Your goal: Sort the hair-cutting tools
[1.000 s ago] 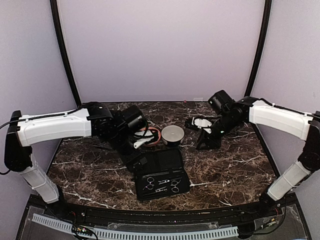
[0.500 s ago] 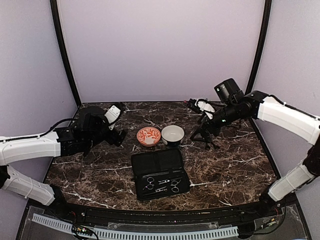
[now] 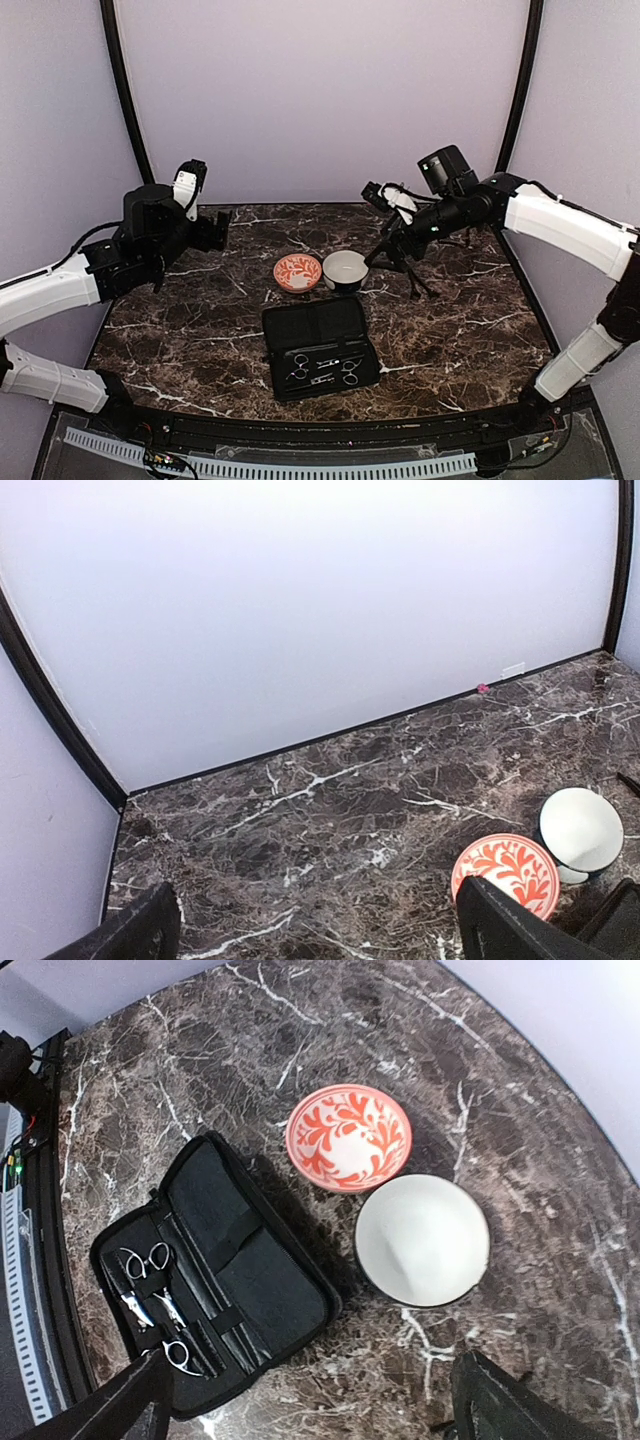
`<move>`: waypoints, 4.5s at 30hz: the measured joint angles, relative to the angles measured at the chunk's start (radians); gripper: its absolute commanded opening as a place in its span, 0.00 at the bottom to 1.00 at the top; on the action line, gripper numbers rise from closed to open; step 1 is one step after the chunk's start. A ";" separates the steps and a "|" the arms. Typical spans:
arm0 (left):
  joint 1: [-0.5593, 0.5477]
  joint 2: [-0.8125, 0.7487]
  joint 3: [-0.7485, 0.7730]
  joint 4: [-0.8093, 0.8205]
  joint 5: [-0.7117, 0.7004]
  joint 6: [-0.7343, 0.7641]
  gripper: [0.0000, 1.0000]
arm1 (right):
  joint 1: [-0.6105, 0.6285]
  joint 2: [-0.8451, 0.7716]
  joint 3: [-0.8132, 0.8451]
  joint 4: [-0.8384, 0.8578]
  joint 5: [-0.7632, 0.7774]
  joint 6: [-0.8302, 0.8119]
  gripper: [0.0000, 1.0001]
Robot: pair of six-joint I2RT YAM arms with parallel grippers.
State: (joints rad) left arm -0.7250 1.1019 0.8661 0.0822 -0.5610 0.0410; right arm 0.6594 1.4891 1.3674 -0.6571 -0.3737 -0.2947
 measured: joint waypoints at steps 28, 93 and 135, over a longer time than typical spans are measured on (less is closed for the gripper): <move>0.100 -0.116 -0.262 0.155 0.146 0.011 0.99 | 0.447 0.211 -0.398 0.118 0.182 -0.307 0.20; 0.127 0.075 -0.146 -0.041 0.191 0.166 0.95 | -0.305 0.355 -0.101 -0.051 0.304 -0.014 0.27; 0.127 0.075 -0.146 -0.058 0.277 0.177 0.93 | -0.315 0.481 -0.014 -0.108 0.335 -0.050 0.07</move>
State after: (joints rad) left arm -0.5976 1.1770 0.7197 0.0238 -0.2844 0.2184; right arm 0.3439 1.9705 1.3537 -0.7650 -0.0391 -0.3447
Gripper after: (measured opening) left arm 0.932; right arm 0.090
